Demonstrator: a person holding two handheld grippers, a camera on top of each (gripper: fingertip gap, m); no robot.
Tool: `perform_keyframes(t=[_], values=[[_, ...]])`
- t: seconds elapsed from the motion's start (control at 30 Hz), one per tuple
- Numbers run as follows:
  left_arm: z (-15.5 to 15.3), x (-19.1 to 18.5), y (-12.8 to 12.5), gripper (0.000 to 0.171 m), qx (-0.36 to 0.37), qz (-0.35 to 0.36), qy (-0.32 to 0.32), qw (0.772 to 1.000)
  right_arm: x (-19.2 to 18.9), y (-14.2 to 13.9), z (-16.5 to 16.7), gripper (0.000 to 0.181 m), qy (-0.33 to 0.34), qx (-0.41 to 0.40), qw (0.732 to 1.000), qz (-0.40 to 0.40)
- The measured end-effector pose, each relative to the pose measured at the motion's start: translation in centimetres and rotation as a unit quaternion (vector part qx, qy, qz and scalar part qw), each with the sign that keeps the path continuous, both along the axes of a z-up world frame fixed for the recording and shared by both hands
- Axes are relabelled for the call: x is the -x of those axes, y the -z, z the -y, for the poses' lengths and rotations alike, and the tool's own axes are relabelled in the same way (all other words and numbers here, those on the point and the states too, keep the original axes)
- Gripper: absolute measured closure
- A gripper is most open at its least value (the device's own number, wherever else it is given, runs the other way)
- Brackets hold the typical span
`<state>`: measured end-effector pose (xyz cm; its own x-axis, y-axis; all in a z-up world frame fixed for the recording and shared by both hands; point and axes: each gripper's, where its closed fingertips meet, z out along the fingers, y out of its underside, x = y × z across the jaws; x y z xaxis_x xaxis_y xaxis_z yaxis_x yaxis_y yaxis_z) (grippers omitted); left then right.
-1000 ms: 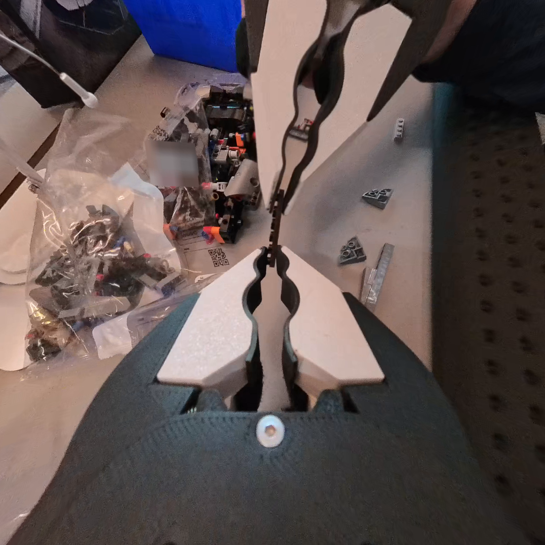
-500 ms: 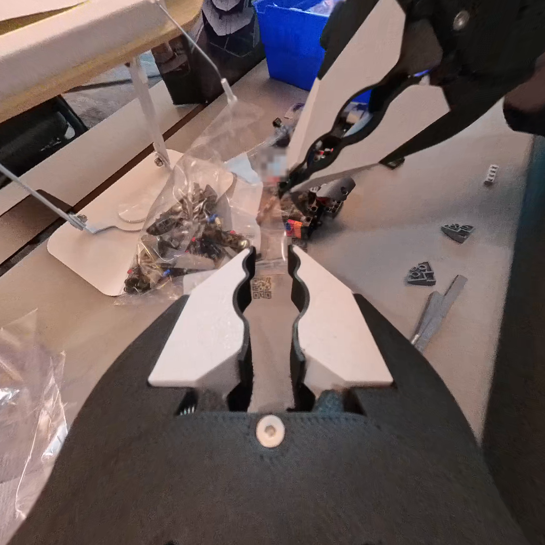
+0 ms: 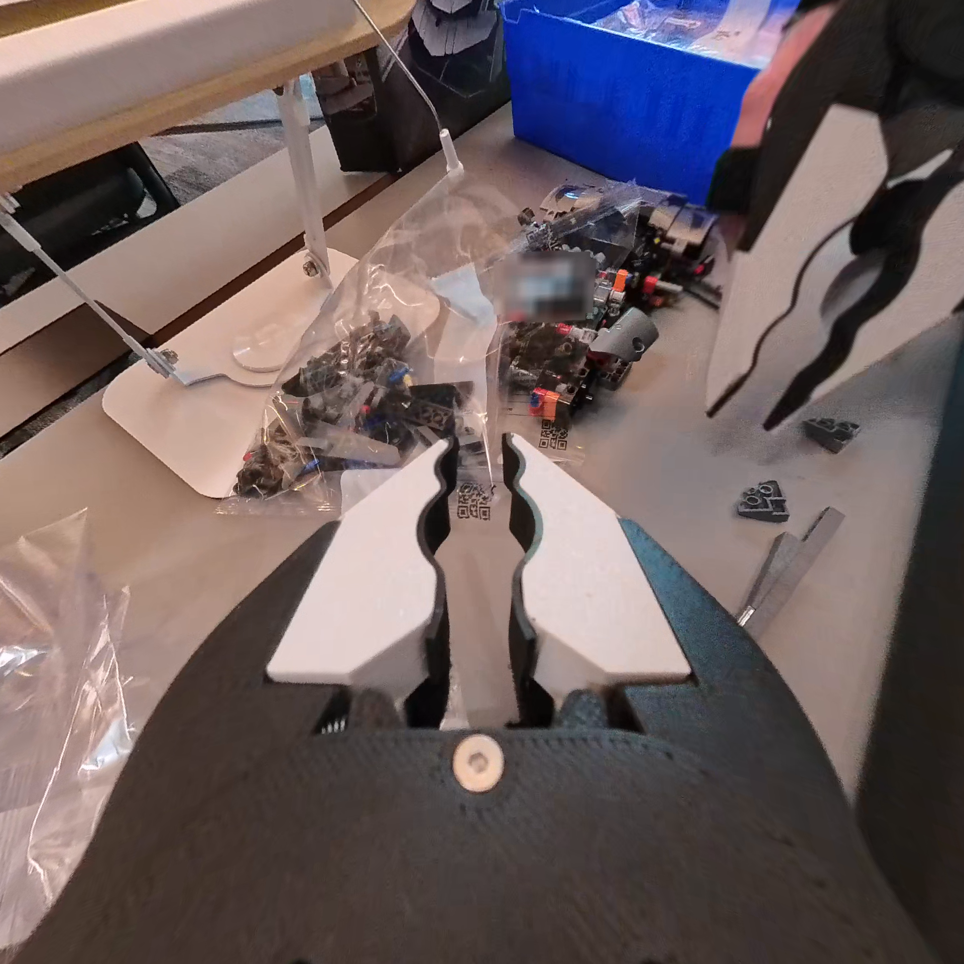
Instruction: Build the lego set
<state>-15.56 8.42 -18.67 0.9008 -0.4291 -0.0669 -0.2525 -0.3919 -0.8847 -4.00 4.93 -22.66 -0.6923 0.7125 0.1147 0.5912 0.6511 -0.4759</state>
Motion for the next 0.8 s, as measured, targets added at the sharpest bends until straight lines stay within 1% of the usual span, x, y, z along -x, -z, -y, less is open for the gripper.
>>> perform_keyframes(t=[0.07, 0.13, 0.2, 0.23, 0.27, 0.33, 0.4, 0.43, 0.53, 0.6, 0.67, 0.73, 0.77, 0.8], values=[[0.0, -0.1, 0.2, 0.158, 0.006, 0.002, 0.004, 1.0, -1.5, 2.4, 1.1, 0.155, -0.023, 0.004, 0.999, 0.047], [0.0, -0.2, 0.4, 0.158, 0.008, 0.0, 0.006, 1.0, -2.4, 4.1, 1.7, 0.151, -0.031, 0.005, 0.996, 0.088], [0.0, -0.3, 0.5, 0.158, 0.011, 0.001, 0.008, 1.0, -2.7, 5.0, 2.6, 0.15, -0.041, 0.02, 0.993, 0.105], [-0.1, -0.2, 0.6, 0.159, 0.012, -0.001, 0.007, 1.0, -2.5, 5.2, 2.7, 0.15, -0.042, 0.018, 0.994, 0.101], [-0.1, -0.2, 0.7, 0.159, 0.014, -0.001, 0.006, 1.0, -2.3, 5.2, 2.7, 0.158, -0.04, 0.014, 0.995, 0.095], [-0.1, -0.2, 0.7, 0.159, 0.015, 0.003, 0.007, 1.0, -2.2, 5.2, 2.6, 0.161, -0.042, 0.003, 0.995, 0.095], [-0.1, -0.1, 0.6, 0.159, 0.013, 0.003, 0.006, 1.0, -1.7, 4.5, 2.4, 0.162, -0.038, 0.001, 0.996, 0.079], [-0.1, -0.1, 0.6, 0.159, 0.012, 0.003, 0.006, 1.0, -0.9, 3.7, 2.1, 0.162, -0.029, 0.002, 0.998, 0.056], [-0.2, 0.1, 0.3, 0.159, 0.004, 0.007, 0.001, 1.0, 3.0, -0.3, -0.3, 0.162, 0.026, -0.009, 0.998, -0.05], [-0.3, 0.1, 0.3, 0.159, 0.005, 0.011, 0.0, 1.0, 5.2, -2.4, -2.4, 0.162, 0.065, -0.016, 0.993, -0.096], [-0.4, 0.1, 0.5, 0.16, 0.006, 0.006, -0.002, 1.0, 6.8, -3.0, -5.1, 0.161, 0.115, -0.039, 0.987, -0.109], [-0.5, 0.2, 0.6, 0.16, 0.005, -0.002, -0.004, 1.0, 8.0, -2.7, -8.1, 0.159, 0.173, -0.085, 0.975, -0.11], [-0.5, 0.1, 0.5, 0.161, 0.002, -0.005, -0.003, 1.0, 8.5, -2.8, -9.1, 0.154, 0.19, -0.106, 0.968, -0.123], [-0.5, 0.0, 0.4, 0.162, -0.003, -0.006, 0.001, 1.0, 8.8, -3.0, -9.3, 0.151, 0.194, -0.108, 0.965, -0.137]])
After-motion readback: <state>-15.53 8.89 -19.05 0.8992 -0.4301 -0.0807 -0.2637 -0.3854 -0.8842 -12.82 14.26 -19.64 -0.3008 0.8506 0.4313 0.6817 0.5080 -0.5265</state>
